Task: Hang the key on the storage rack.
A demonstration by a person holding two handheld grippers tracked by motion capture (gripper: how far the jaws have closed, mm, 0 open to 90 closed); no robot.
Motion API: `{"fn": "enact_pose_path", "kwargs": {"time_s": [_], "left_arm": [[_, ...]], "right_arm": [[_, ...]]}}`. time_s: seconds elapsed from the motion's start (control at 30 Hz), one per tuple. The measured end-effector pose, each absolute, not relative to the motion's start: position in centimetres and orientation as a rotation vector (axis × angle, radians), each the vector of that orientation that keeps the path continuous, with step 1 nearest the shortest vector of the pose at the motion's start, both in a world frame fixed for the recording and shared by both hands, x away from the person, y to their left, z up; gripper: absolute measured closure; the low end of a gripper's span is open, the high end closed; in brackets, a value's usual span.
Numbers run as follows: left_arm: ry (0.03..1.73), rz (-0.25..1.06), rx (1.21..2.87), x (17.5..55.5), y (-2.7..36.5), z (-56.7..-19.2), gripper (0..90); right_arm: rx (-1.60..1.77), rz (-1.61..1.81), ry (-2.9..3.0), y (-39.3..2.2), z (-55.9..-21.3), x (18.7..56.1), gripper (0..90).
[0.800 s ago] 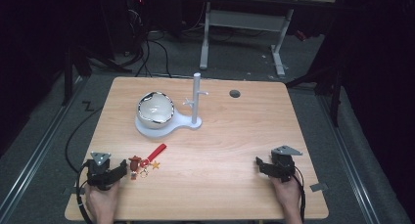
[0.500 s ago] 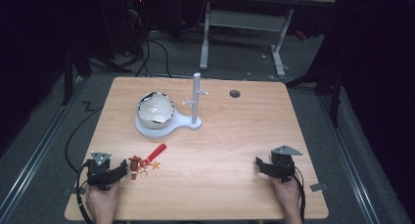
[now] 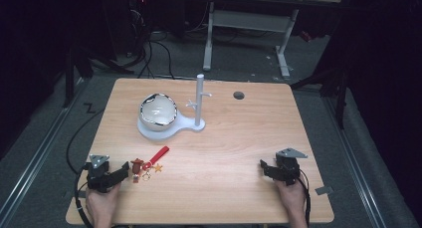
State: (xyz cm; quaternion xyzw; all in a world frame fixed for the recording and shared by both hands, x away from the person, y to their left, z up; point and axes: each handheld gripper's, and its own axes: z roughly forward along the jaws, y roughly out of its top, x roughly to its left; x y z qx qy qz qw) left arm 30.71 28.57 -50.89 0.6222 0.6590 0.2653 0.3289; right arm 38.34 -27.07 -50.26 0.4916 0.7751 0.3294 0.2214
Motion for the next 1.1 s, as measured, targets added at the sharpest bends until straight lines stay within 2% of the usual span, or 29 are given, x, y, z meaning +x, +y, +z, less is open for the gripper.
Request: {"fn": "enact_pose_path", "kwargs": {"time_s": [0.73, 1.1], "left_arm": [[1.682, 0.707, 1.592, 29.8, 29.1, -50.0, 31.3], [1.598, 0.698, 1.615, 28.2, 27.4, -48.9, 32.4]], "right_arm": [[1.359, 0.911, 2.142, -27.1, -50.3, 38.3, 29.8], [1.359, 0.911, 2.142, -27.1, -50.3, 38.4, 29.8]]}}
